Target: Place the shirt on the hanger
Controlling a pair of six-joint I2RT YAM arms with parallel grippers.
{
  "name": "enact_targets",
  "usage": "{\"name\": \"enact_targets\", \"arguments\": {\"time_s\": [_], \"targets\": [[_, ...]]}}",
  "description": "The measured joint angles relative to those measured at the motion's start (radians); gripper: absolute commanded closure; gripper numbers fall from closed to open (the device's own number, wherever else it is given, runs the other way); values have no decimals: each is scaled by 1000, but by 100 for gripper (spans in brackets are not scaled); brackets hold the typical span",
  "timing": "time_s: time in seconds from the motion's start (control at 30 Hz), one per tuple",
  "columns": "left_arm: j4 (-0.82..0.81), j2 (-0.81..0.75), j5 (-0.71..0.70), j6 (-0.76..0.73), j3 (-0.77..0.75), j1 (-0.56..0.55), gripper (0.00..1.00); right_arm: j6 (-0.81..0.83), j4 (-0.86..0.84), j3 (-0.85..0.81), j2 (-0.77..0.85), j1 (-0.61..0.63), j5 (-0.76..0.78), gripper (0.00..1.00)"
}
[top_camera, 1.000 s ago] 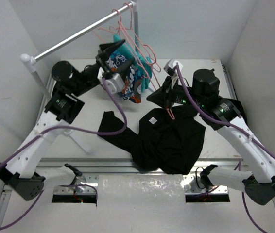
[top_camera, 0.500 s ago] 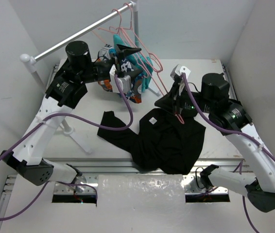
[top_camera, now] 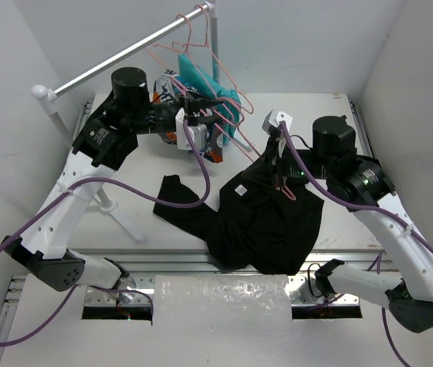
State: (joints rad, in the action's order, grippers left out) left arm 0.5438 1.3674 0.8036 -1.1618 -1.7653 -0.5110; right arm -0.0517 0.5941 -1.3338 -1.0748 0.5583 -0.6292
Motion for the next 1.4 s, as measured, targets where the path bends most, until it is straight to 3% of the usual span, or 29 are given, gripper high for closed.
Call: {"name": "enact_targets", "arguments": {"time_s": [0.13, 0.27, 0.33, 0.37, 0.43, 0.53, 0.73, 0.87, 0.93, 1.0, 1.07, 1.1, 1.17, 1.2, 1.3, 1.4], "targets": [[55, -9, -1, -24, 33, 0, 100, 6, 37, 0, -20, 0, -11, 100], [113, -19, -17, -36, 74, 7, 100, 6, 69, 0, -39, -8, -13, 100], [122, -21, -21, -25, 77, 7, 100, 11, 79, 0, -42, -8, -2, 66], [132, -23, -21, -13, 77, 7, 100, 32, 64, -1, -42, -8, 8, 44], [153, -29, -19, 18, 86, 6, 100, 41, 45, -11, -43, -6, 21, 33], [147, -52, -8, 79, 133, 6, 100, 48, -6, -24, -53, -6, 29, 28], [86, -122, -4, 201, 290, 2, 100, -34, -147, -39, -155, -6, -10, 31], [35, -142, -61, 236, 347, -11, 100, -122, -243, -38, -246, -6, -46, 57], [-2, -149, -111, 250, 372, -15, 100, -161, -293, -34, -275, -6, -75, 97], [-19, -152, -118, 260, 395, -15, 97, -183, -330, -27, -283, -2, -93, 100], [-38, -166, -124, 280, 422, -19, 68, -178, -359, -7, -276, -5, -100, 100], [-51, -171, -121, 283, 433, -22, 44, -171, -365, 9, -268, -7, -100, 100], [-79, -190, -97, 307, 466, -25, 30, -130, -360, 55, -238, -6, -101, 100], [-96, -209, -80, 322, 494, -25, 18, -105, -344, 79, -216, -6, -97, 100], [-164, -278, -40, 408, 598, -26, 10, -38, -253, 109, -165, -8, -95, 100], [-247, -321, -43, 552, 669, -27, 9, 29, -196, 142, -118, -13, -61, 100]]}}
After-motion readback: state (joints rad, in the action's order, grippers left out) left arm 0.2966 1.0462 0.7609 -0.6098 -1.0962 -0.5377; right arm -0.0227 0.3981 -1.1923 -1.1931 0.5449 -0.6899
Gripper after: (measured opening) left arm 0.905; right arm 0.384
